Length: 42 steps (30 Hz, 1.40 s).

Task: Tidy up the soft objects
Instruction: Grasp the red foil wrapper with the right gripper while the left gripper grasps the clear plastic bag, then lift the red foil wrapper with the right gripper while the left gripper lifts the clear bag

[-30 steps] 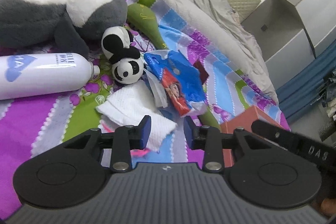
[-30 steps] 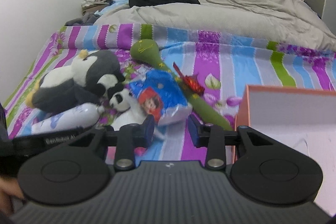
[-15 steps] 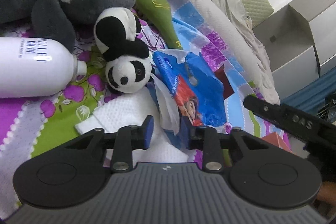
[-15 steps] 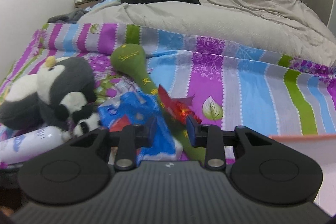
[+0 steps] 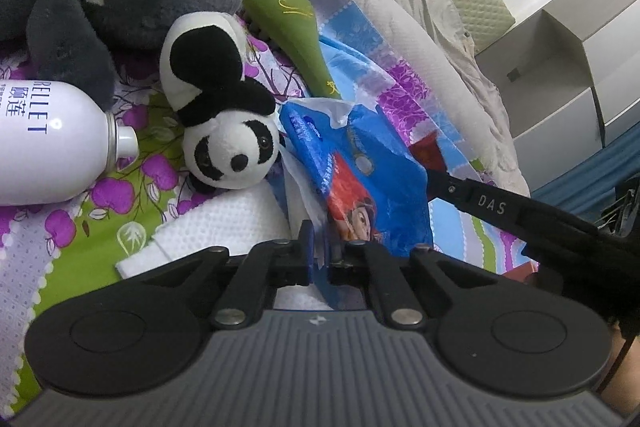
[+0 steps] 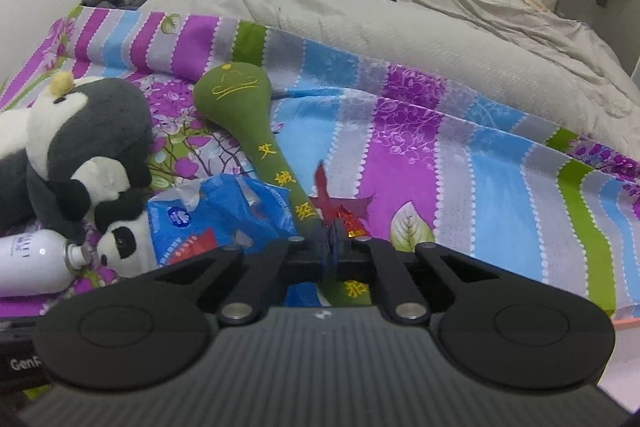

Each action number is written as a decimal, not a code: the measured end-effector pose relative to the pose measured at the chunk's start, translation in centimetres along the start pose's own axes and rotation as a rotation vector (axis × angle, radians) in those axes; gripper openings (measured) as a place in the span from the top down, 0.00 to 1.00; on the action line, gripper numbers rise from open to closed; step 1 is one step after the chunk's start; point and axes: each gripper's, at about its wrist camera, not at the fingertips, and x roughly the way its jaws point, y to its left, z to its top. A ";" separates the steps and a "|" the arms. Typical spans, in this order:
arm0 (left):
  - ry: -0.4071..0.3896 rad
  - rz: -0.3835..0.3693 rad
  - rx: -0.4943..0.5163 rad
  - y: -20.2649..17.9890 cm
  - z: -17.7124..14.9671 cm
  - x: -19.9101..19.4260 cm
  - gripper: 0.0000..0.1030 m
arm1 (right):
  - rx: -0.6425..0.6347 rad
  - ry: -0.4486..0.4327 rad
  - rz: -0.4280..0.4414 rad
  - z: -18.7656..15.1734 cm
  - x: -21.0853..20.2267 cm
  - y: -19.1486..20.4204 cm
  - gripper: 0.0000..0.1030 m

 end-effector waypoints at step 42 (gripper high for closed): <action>0.030 0.017 0.163 -3.1 -11.0 -19.0 0.97 | 0.026 0.025 -0.013 -13.0 -20.5 5.2 0.97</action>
